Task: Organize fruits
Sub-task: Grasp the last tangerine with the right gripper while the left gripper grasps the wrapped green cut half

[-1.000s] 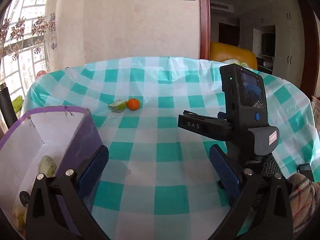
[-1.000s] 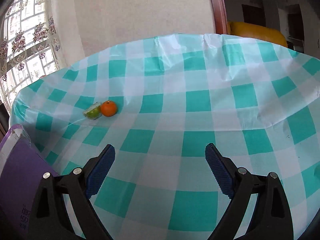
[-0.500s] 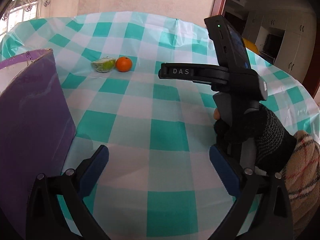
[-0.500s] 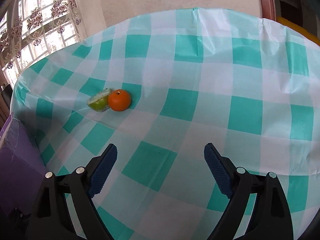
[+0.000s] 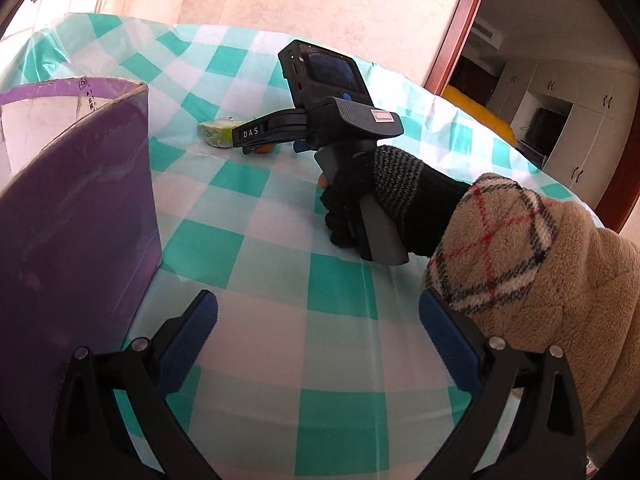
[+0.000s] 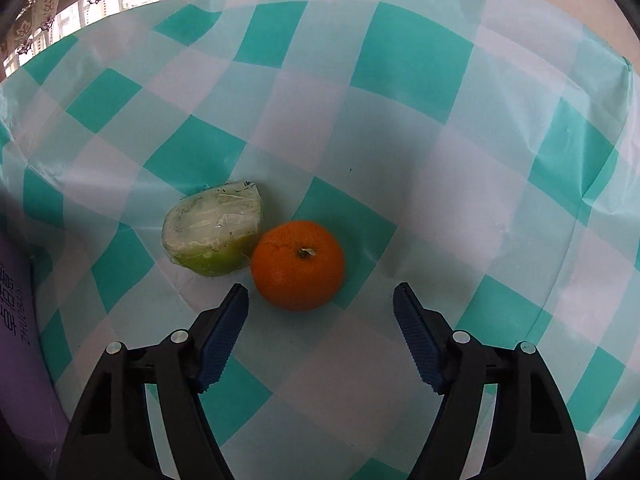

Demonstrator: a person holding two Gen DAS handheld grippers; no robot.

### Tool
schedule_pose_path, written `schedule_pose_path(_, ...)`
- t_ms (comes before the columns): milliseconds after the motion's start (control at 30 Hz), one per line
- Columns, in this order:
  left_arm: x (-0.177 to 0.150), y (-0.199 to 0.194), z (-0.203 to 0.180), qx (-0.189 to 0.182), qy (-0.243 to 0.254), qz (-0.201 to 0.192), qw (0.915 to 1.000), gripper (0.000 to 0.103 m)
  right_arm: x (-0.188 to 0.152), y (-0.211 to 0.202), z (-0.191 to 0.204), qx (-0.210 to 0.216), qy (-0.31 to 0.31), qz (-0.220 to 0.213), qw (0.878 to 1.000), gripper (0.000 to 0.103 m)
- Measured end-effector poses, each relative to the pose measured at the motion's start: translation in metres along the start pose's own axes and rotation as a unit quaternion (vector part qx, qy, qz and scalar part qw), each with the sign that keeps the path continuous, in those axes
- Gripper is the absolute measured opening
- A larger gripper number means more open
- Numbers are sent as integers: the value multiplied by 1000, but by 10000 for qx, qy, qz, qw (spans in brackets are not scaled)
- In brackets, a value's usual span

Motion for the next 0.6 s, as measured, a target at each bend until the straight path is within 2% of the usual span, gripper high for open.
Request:
schedule_pose_path(100, 0, -2, 0, -30, -38, -25, 10000, 101, 4, 3, 4, 3, -78, 11, 10000, 69)
schedule_pose_path(133, 0, -1, 0, -1, -25, -12, 10000, 101, 4, 3, 5, 36, -117, 2, 9999, 59)
schedule_pose_path(200, 0, 0, -2, 39, -14, 25, 10000, 101, 2, 1, 6, 106, -113, -53, 9999, 44)
schedule_pose_path(333, 0, 4, -1, 72, -10, 154, 9999, 101, -16, -15, -9, 62, 390, -206, 9990, 44)
schedule_pose_path(500, 0, 12, -11, 108, 219, 377, 9990, 101, -73, -55, -57, 218, 1230, -492, 9909, 44)
schedule_pose_path(600, 0, 17, -17, 323, 239, 504, 9979, 101, -113, -80, -88, 452, 1736, -679, 9814, 44)
Point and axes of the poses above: each gripper's, at about its wrist camera, not at the fingertips, and y roughly the way its jaws point, z to its left, x to its top, the point moved 1 cm from there along y, roughly the way its jaws point, and after that the axes turned 7 degrees about z, right-handed, at the moved point
